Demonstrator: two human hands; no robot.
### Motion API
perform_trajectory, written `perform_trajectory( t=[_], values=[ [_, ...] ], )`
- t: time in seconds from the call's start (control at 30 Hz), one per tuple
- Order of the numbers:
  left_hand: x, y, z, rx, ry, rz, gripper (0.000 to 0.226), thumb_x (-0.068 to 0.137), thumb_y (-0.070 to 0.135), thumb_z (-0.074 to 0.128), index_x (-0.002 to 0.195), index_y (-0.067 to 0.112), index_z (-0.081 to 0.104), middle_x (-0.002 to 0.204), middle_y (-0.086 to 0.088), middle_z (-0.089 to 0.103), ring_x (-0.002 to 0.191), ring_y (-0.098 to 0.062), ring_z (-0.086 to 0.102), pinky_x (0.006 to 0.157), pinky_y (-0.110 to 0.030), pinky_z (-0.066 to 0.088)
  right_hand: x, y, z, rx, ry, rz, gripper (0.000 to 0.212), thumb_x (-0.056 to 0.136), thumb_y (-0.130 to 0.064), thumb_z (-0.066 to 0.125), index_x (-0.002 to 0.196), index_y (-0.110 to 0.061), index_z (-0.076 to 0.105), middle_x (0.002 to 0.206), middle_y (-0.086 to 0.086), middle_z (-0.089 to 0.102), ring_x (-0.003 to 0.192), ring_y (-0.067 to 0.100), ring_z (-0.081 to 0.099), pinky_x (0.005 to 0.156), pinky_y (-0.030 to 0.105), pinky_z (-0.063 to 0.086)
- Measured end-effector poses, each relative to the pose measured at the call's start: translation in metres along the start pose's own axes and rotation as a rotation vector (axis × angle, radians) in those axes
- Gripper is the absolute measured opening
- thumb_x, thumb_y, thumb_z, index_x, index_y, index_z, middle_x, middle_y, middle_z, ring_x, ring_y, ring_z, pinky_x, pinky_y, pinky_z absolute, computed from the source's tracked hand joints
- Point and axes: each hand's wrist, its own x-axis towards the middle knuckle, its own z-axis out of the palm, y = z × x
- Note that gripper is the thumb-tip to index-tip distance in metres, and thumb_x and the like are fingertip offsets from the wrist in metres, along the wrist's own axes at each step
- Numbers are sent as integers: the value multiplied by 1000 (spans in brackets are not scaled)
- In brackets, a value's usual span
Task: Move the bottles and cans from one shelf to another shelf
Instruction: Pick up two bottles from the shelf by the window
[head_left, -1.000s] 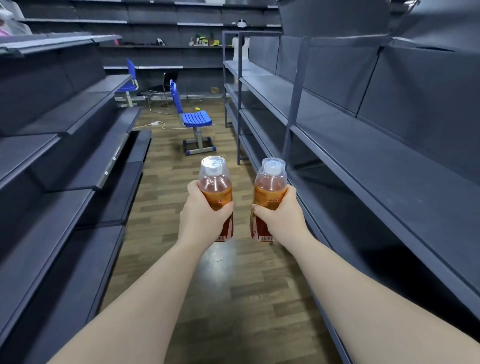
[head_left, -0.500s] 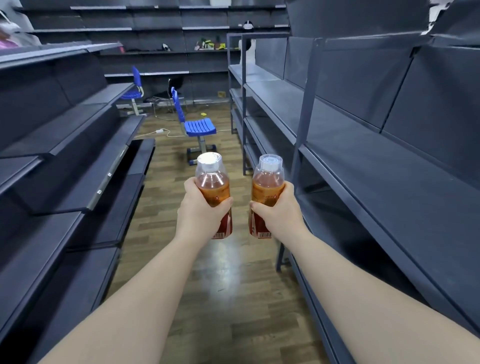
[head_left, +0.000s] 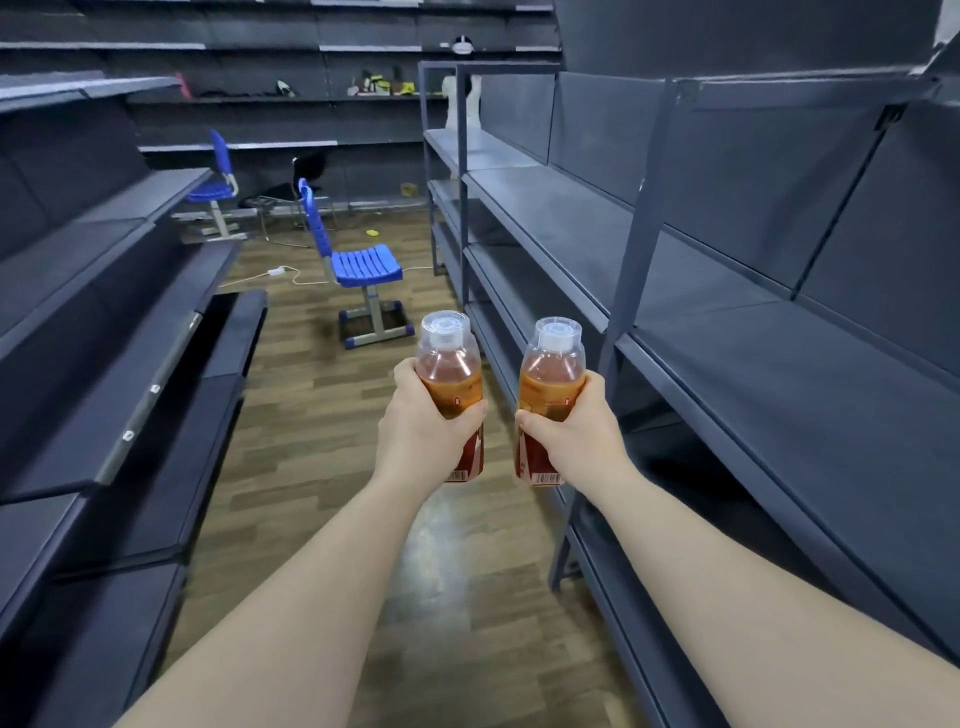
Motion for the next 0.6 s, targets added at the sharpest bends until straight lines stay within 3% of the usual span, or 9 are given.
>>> perform_trajectory(
  t=[0.23,0.37,0.6],
  values=[
    [80,-1,12,4,-76,52,76,81,39,79,139,26,32,113,11,54,106,-18,56,90,-37,48,60,-10,18,-8,87,31,66,82,-35,80,130,-32,34,111,-11,56,99,10,59,80,30,51],
    [105,3,26,6,-111,75,78,80,40,79,140,27,31,114,11,56,110,-21,59,95,-43,51,83,-9,14,0,121,29,61,81,-35,80,122,-34,35,107,-16,56,96,6,59,76,26,47],
    [131,16,61,-3,-178,110,80,80,42,79,141,28,30,120,8,59,111,-21,59,96,-45,52,122,5,-5,15,147,32,62,80,-36,81,122,-36,35,110,-17,57,98,7,60,79,26,50]
  ],
)
